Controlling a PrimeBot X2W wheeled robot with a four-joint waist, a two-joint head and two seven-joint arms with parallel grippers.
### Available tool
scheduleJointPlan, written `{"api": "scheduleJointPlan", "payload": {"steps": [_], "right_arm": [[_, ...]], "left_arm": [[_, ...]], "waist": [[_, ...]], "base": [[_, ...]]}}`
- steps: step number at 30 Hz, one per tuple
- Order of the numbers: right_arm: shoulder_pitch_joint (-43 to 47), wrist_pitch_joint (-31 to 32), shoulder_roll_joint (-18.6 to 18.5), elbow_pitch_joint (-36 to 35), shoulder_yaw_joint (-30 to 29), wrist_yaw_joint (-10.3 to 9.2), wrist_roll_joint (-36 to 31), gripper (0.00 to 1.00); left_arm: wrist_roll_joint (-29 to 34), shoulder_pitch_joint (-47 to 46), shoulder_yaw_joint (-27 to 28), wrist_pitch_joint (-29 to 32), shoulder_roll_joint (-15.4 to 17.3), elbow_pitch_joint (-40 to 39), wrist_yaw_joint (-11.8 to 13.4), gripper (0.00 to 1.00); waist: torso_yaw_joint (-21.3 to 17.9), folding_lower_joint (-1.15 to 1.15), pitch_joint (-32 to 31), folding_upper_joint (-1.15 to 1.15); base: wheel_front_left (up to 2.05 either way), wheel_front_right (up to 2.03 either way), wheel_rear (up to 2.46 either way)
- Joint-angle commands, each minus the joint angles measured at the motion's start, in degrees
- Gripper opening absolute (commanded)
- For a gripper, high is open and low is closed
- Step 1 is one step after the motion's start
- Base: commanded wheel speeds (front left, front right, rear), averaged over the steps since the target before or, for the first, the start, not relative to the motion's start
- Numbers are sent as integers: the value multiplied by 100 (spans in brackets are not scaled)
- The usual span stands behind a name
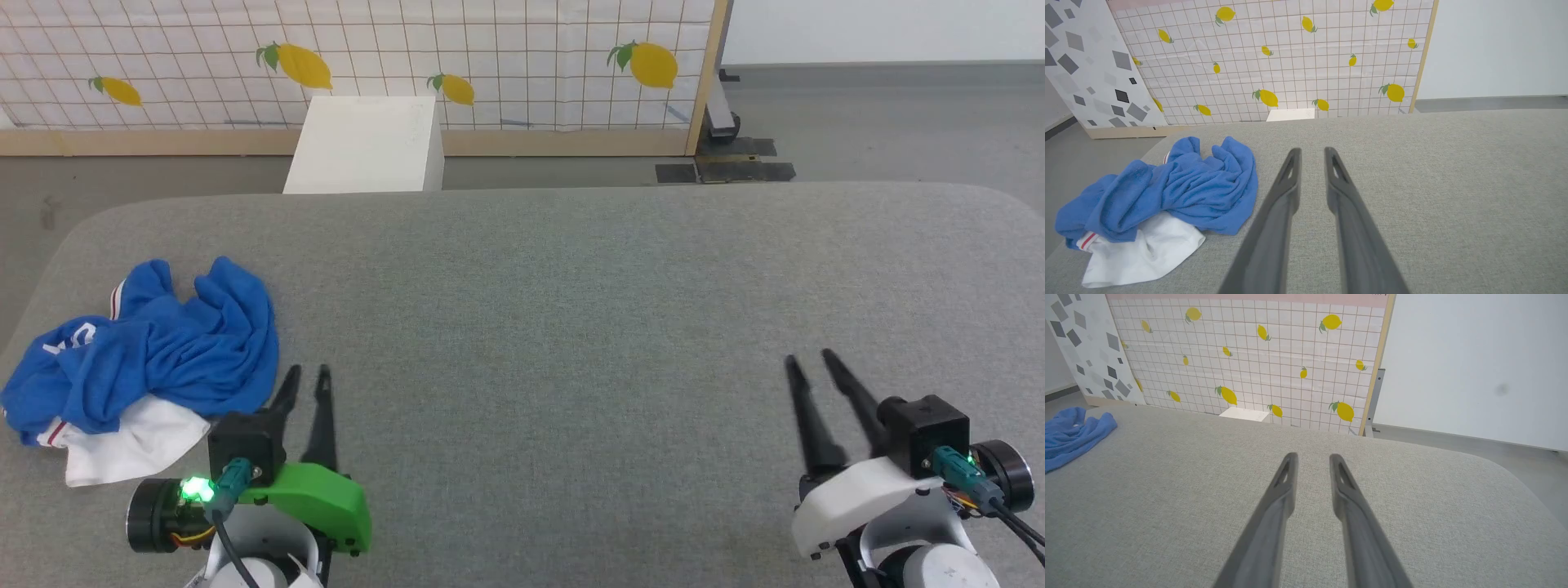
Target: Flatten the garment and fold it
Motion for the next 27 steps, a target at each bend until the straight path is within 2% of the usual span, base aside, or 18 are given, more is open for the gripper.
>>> {"api": "scheduleJointPlan", "payload": {"steps": [1, 14, 27], "right_arm": [[0, 0, 0, 0, 0, 0, 0, 100], [-21, -103, 2, 48, -21, -1, 95, 100], [-57, -218, 3, 137, -11, -2, 199, 100]], "left_arm": [[-2, 0, -2, 0, 0, 0, 0, 100], [-88, -42, -41, -139, 4, 118, 115, 100], [-210, -38, -18, -294, 35, 215, 266, 100]], "waist": [[0, 0, 0, 0], [137, 0, 1, 0], [594, 0, -6, 0]], "base": [[0, 0, 0], [0, 0, 0], [0, 0, 0]]}}
